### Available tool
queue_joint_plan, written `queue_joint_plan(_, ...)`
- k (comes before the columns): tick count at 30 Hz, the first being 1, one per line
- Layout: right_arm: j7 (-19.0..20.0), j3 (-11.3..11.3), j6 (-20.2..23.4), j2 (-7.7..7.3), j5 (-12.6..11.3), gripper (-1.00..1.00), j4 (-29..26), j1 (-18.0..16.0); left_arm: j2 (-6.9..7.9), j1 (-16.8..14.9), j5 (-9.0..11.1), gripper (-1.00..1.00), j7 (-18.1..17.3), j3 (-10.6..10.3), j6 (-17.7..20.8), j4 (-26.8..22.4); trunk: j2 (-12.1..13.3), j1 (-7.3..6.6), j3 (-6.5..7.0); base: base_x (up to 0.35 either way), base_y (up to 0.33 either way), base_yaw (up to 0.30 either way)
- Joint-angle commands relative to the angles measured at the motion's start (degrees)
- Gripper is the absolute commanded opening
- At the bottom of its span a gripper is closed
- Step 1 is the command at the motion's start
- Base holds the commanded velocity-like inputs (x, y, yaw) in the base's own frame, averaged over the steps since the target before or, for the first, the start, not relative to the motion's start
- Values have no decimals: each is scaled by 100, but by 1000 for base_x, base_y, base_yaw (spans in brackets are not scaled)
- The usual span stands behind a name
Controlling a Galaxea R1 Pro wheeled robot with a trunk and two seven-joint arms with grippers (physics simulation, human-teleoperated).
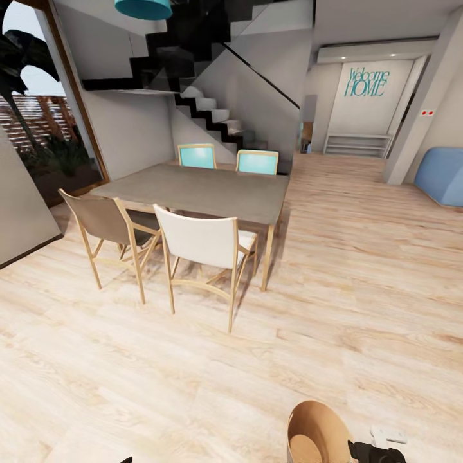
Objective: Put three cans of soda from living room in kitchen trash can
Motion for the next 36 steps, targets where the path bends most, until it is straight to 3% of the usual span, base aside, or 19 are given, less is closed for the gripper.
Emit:
queue_joint_plan(1,1,0,0,0,0,100,0,0,0,0,-1,100,0,1,0,0,-42,23,-24,0,0,0)
queue_joint_plan(20,1,0,0,0,0,100,0,0,0,1,0,100,0,2,0,0,-804,440,-528,0,0,0)
queue_joint_plan(36,1,9,0,0,0,100,0,0,0,1,-7,100,0,0,0,1,-804,440,-583,35,0,0)
